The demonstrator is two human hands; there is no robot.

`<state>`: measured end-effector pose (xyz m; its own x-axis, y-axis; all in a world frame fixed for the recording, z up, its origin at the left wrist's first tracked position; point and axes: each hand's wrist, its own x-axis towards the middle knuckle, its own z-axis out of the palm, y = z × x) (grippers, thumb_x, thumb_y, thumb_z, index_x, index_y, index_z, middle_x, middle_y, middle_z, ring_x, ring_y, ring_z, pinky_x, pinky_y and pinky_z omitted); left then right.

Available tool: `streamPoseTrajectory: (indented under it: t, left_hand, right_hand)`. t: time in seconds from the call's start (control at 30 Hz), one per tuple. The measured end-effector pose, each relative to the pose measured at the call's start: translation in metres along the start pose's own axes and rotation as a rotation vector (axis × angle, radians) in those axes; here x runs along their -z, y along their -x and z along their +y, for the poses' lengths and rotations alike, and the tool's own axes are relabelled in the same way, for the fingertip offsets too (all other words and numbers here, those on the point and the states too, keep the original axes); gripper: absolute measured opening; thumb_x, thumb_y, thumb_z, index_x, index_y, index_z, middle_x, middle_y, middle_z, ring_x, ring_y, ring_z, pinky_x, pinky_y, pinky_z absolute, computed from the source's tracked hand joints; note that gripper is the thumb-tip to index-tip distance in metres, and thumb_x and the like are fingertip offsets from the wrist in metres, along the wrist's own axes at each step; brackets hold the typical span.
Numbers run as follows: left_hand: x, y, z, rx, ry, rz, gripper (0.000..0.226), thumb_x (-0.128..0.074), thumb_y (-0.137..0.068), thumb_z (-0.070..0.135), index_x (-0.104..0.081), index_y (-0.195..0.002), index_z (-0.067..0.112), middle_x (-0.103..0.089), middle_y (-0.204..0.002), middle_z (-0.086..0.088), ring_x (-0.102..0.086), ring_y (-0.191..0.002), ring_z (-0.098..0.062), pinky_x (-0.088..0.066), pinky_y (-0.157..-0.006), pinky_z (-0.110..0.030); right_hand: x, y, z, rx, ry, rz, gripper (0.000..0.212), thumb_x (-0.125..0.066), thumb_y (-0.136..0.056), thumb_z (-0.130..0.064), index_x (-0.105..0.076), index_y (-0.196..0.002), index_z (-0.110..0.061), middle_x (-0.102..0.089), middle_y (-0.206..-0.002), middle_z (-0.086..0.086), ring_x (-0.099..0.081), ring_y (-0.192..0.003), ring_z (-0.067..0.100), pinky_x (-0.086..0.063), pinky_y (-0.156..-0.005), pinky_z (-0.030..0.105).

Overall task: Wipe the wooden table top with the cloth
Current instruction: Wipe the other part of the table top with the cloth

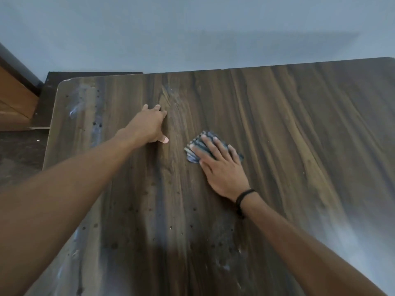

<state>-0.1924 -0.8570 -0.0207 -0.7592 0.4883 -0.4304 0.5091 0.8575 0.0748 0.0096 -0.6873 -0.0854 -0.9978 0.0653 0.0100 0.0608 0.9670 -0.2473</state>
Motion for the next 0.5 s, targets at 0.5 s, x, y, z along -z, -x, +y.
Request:
streamPoseTrajectory:
  t: [0.5]
  left_hand:
    - [-0.032,0.028,-0.002,0.055,0.068,-0.2,0.151,-0.088,-0.048,0.059,0.015,-0.154,0.026,0.027,-0.159,0.002,0.014,-0.146,-0.041,-0.017,-0.113,-0.061]
  right_hand:
    - [0.001,0.072,-0.028,-0.162,0.024,0.01,0.051,-0.028,-0.105,-0.039,-0.021,-0.155,-0.047,-0.012,-0.168,-0.007,-0.012,-0.154,0.022,-0.015,-0.12,0.052]
